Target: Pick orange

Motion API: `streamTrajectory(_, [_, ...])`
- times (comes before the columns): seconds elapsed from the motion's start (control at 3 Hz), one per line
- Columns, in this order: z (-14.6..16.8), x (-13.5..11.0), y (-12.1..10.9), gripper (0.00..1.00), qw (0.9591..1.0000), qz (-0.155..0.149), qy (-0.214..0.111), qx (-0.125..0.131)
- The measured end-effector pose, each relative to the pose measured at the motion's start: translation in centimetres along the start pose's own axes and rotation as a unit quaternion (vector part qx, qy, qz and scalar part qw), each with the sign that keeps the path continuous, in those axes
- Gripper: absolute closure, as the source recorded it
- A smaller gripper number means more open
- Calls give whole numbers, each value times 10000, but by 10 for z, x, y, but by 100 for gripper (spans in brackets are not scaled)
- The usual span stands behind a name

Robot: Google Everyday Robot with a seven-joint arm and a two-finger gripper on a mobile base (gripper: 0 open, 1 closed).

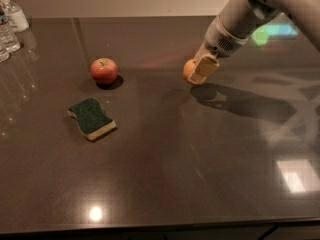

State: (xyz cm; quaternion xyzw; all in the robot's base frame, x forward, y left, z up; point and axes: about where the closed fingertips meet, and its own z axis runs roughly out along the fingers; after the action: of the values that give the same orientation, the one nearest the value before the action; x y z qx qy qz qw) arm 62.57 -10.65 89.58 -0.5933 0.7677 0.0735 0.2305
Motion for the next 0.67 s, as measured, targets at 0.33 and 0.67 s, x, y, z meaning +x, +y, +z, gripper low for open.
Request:
streamTrajectory(0.33, [-41,-21,0,100,9997,-122,-163,115])
streamTrajectory(0.67, [-87,-43,2,100,9986,-242,-458,135])
